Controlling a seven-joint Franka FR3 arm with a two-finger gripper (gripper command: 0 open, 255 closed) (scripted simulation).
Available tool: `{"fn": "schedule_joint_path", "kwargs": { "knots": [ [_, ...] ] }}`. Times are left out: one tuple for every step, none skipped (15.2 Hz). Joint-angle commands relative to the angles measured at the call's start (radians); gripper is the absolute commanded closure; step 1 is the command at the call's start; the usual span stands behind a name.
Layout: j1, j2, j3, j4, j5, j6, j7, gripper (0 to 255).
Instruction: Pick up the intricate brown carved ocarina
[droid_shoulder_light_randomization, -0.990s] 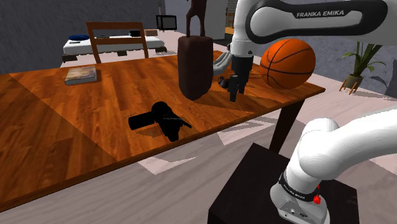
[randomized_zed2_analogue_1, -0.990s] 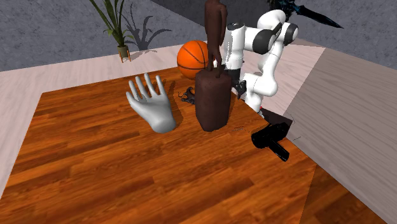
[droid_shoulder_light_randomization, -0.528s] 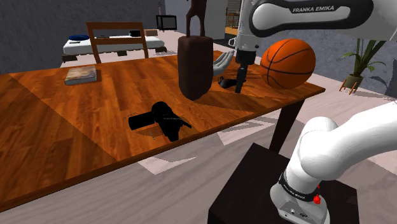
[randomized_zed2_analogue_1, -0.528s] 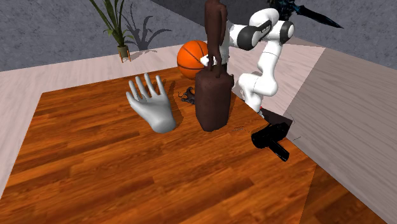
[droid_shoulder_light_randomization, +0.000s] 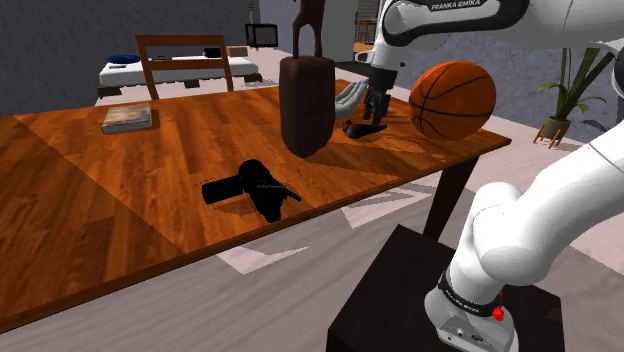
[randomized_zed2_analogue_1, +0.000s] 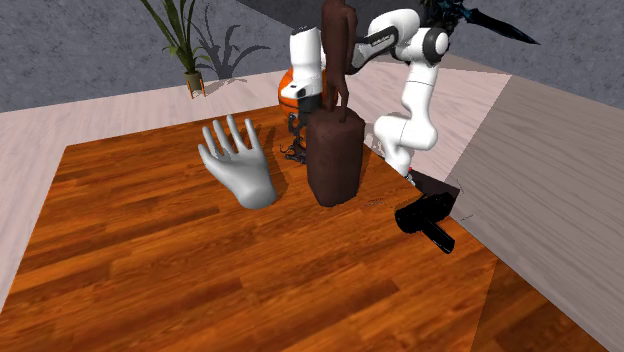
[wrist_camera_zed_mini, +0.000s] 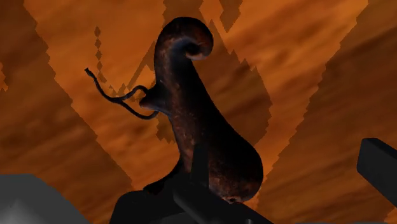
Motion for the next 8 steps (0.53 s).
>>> {"fn": "schedule_joint_path", "kwargs": {
  "knots": [
    [0.042,0.073,-0.071,0.076,0.03,-0.001,-0.156,0],
    [0.064,0.115,-0.108,0.119,0.052,-0.004,-0.231,0],
    [0.064,0.118,-0.11,0.121,0.054,-0.004,-0.236,0],
    [0.063,0.117,-0.111,0.107,0.053,0.009,-0.237,0],
    [0.062,0.116,-0.112,0.094,0.052,0.022,-0.239,0],
    [0.061,0.116,-0.113,0.08,0.051,0.036,-0.24,0],
    [0.06,0.116,-0.115,0.067,0.051,0.049,-0.242,0],
    [0.06,0.116,-0.117,0.053,0.05,0.062,-0.244,0]
  ]
}}
